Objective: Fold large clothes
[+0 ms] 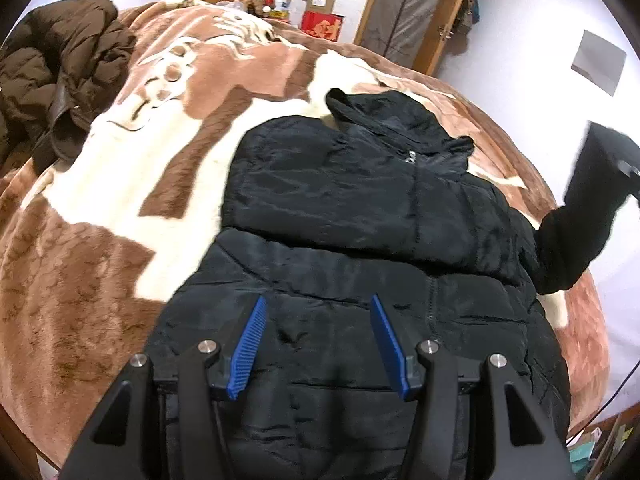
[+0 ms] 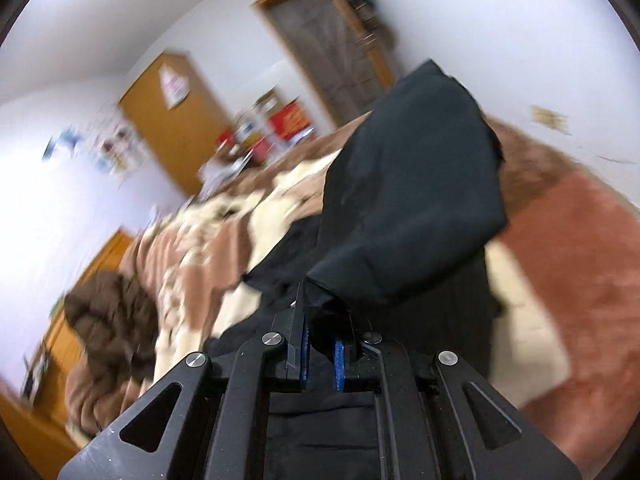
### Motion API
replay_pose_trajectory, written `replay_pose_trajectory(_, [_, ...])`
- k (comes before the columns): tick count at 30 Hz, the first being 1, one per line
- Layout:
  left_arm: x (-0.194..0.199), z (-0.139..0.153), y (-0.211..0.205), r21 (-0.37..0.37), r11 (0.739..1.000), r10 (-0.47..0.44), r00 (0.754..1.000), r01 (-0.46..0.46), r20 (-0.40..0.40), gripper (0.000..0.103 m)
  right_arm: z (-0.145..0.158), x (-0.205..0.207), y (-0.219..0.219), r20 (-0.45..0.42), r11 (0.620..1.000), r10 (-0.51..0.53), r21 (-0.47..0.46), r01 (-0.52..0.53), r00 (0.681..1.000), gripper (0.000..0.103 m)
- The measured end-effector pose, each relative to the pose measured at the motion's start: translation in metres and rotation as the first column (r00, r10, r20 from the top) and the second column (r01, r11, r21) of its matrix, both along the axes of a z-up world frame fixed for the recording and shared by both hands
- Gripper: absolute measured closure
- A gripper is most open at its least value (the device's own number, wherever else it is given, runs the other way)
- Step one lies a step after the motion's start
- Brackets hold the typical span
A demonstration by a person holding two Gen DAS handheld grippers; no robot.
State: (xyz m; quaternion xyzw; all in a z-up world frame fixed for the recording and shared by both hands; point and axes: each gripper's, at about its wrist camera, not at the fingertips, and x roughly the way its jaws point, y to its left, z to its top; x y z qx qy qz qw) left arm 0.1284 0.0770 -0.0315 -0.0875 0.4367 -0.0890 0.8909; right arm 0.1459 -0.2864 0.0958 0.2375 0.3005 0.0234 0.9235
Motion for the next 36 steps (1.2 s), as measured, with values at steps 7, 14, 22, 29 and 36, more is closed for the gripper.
replay_pose_trajectory(7, [0.002, -0.008, 0.03, -0.01, 0.999, 0.04, 0.999, -0.04, -0.012, 0.047, -0.076, 0.062, 0.103, -0.166, 0.982, 0.18, -0.031, -0.188, 0.97, 0.094])
replay_pose_trajectory(14, [0.007, -0.015, 0.048, -0.023, 0.998, 0.056, 0.998, -0.057, -0.017, 0.047, -0.143, 0.087, 0.145, -0.311, 0.96, 0.25, -0.044, -0.277, 0.917, 0.065])
replay_pose_trajectory(22, [0.027, 0.001, 0.037, -0.101, 0.995, 0.022, 1.0, -0.021, 0.006, 0.047, -0.103, 0.054, 0.133, -0.139, 0.935, 0.354, 0.053, -0.35, 0.925, 0.041])
replay_pose_trajectory(29, [0.084, 0.009, -0.023, -0.16, 0.983, -0.093, 0.996, 0.093, 0.01, 0.039, -0.092, 0.018, 0.024, -0.086, 0.997, 0.076, -0.005, -0.076, 0.993, 0.041])
replay_pose_trajectory(36, [0.129, 0.01, -0.087, -0.1, 0.981, -0.159, 0.986, 0.164, 0.055, 0.042, -0.136, 0.033, -0.064, -0.197, 0.992, -0.125, -0.044, 0.119, 0.972, 0.045])
